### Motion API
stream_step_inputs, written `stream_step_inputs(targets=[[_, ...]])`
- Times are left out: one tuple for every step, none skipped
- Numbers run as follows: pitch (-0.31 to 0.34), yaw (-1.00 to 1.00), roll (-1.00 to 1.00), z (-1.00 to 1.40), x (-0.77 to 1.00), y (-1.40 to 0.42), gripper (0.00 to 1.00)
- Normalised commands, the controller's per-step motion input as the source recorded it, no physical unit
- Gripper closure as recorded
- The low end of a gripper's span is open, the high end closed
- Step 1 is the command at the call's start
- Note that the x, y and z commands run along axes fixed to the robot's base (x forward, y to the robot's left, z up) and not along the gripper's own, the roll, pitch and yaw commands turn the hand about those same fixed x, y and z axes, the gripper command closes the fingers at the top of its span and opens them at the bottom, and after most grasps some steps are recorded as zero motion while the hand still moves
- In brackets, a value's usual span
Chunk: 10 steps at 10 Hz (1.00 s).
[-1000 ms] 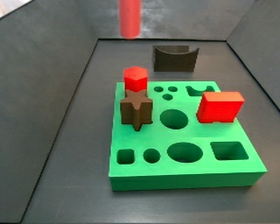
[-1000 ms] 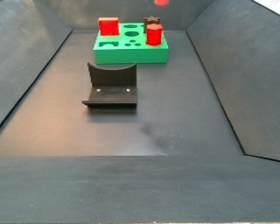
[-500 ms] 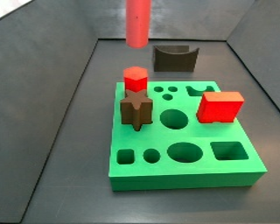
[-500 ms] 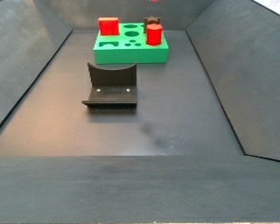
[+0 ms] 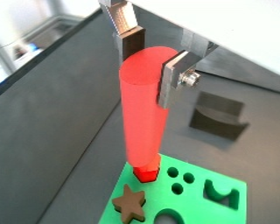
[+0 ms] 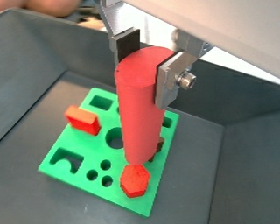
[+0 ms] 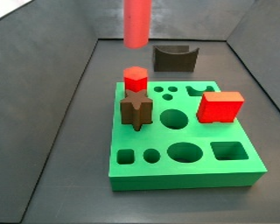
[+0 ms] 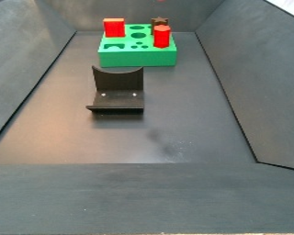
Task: Pick up the oval object. Move up. Move to above the board. Insert the oval object.
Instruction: Insert the oval object.
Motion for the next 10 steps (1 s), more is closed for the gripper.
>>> stream_step_inputs(targets=[[-0.034, -1.0, -0.02, 0.0, 0.0, 0.0, 1.0], [-0.036, -1.0, -0.02, 0.0, 0.0, 0.0, 1.0], [-0.039, -1.0, -0.02, 0.0, 0.0, 0.0, 1.0], [-0.04, -1.0, -0.03, 0.0, 0.0, 0.0, 1.0], [-0.041, -1.0, -0.03, 0.0, 0.0, 0.0, 1.0], [-0.06, -1.0, -0.04, 0.0, 0.0, 0.0, 1.0], [-0.057, -1.0, -0.05, 0.0, 0.0, 0.0, 1.0], [-0.059, -1.0, -0.05, 0.0, 0.0, 0.0, 1.0], [-0.056, -1.0, -0.05, 0.0, 0.0, 0.0, 1.0], [-0.067, -1.0, -0.06, 0.0, 0.0, 0.0, 1.0]])
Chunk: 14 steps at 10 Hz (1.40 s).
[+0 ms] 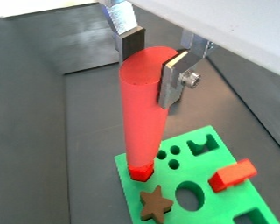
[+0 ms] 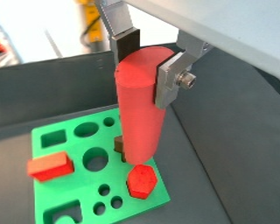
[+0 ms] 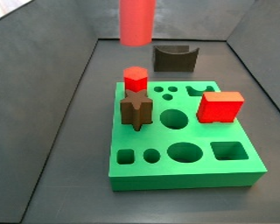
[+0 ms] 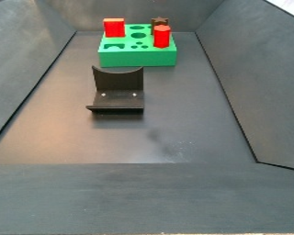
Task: Pick up the oval object. Move up. Move to above the board. Insert the oval object.
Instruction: Insert the oval object.
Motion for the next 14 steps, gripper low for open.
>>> stream_step_inputs(targets=[[-0.116, -0.97, -0.13, 0.0, 0.0, -0.03, 1.0], [-0.154, -0.93, -0.16, -0.01, 0.0, -0.05, 1.0], [-0.261, -0.79, -0.19, -0.19, 0.0, -0.14, 1.0], [-0.353, -0.72, -0.18, -0.36, 0.0, -0.19, 1.0], [-0.351, -0.7, -0.16, -0.39, 0.0, -0.21, 1.0], [-0.343, -0.67, -0.12, -0.44, 0.0, -0.26, 1.0], [-0.246, -0.59, -0.02, -0.43, 0.06, -0.45, 1.0], [-0.046, -0.48, 0.07, -0.07, 0.2, -0.64, 1.0], [0.034, -0.23, 0.19, 0.09, 0.18, -0.48, 1.0], [0.136, -0.04, 0.25, 0.0, 0.34, -0.48, 1.0], [0.13, 0.0, 0.25, 0.0, 0.52, -0.62, 1.0], [0.139, 0.0, 0.26, -0.01, 0.55, -0.62, 1.0], [0.16, 0.07, 0.24, -0.04, 0.56, -0.53, 1.0], [0.157, 0.24, 0.15, -0.08, 0.62, -0.41, 1.0]])
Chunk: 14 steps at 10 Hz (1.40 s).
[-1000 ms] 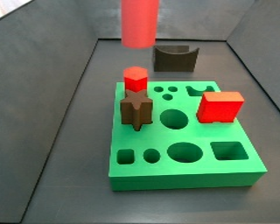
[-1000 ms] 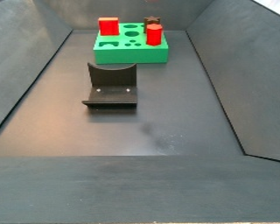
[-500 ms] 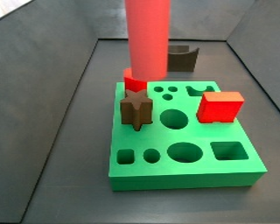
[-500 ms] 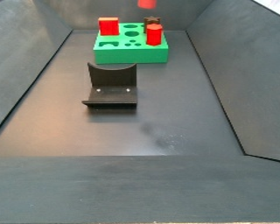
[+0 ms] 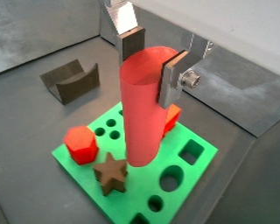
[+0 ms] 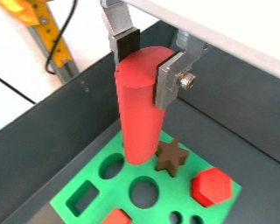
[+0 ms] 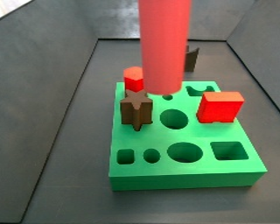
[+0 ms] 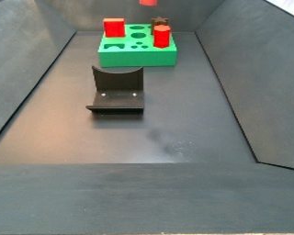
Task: Pick up the oval object. Move up. Move to above the board. Insert the oval object.
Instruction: Insert the oval object.
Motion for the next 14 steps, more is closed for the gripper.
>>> stream_step_inputs(targets=[[0.143, 0.33, 0.1, -0.09, 0.63, -0.35, 1.0], [0.139, 0.47, 0.05, -0.17, 0.64, -0.23, 1.0], [0.117, 0.47, 0.01, -0.18, 0.67, -0.25, 1.0], [0.114, 0.47, 0.02, -0.22, 0.64, -0.27, 1.0], [0.131, 0.49, 0.07, -0.17, 0.51, -0.28, 1.0], [0.037, 0.2, 0.0, -0.04, 0.45, -0.27, 1.0], [0.0, 0.0, 0.0, 0.0, 0.02, -0.09, 1.0], [-0.044, 0.07, 0.0, -0.7, 0.28, -0.02, 1.0], [-0.077, 0.04, 0.04, -0.81, 0.14, -0.03, 1.0], [-0.066, 0.02, 0.04, -0.66, 0.07, -0.05, 1.0], [-0.021, 0.02, 0.0, -0.36, 0.05, -0.04, 1.0], [-0.019, 0.04, 0.0, -0.28, 0.0, -0.01, 1.0], [-0.006, 0.0, 0.0, -0.07, 0.0, -0.01, 1.0], [-0.004, 0.0, 0.0, -0.01, -0.03, 0.0, 1.0]])
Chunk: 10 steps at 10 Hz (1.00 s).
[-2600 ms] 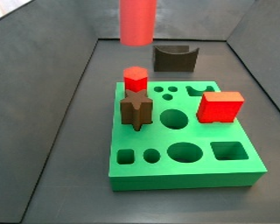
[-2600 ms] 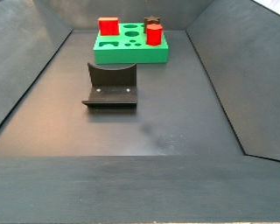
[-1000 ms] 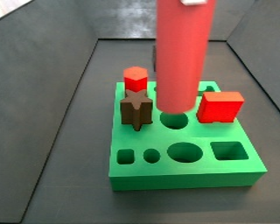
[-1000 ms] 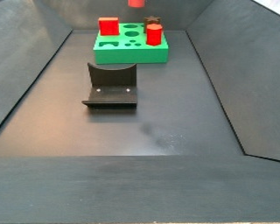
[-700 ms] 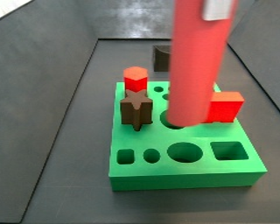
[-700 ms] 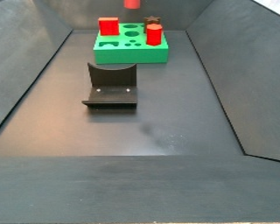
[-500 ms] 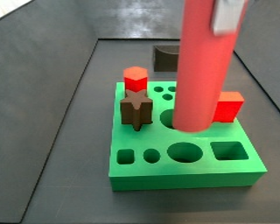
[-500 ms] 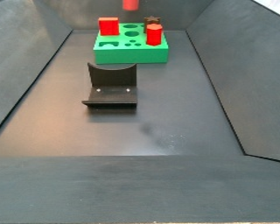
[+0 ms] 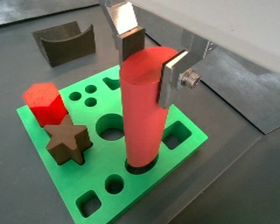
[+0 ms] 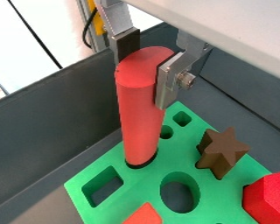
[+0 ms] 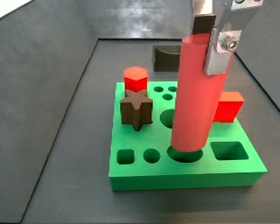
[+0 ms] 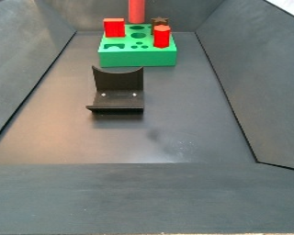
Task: Pick up the oval object. Move up. Move to above the board. Insert the oval object.
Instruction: Insert the oval object.
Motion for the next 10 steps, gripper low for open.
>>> stream_step_inputs(targets=[[-0.039, -0.06, 0.0, -0.2, -0.02, -0.01, 1.0], [-0.06, -0.05, 0.0, -0.36, -0.01, -0.06, 1.0], [-0.073, -0.03, -0.01, -0.36, 0.0, -0.1, 1.0], [-0.053, -0.03, -0.05, -0.16, 0.08, -0.12, 1.0], [-0.059, -0.02, -0.06, -0.17, 0.17, -0.11, 1.0], [-0.044, -0.03, -0.03, -0.19, 0.03, 0.0, 1.0], [-0.003, -0.07, 0.0, -0.24, 0.0, 0.07, 1.0], [0.0, -0.13, 0.02, -0.18, -0.09, 0.13, 1.0], [0.0, -0.12, 0.0, -0.11, -0.09, 0.13, 1.0], [0.0, -0.08, 0.0, -0.08, 0.0, 0.12, 1.0]])
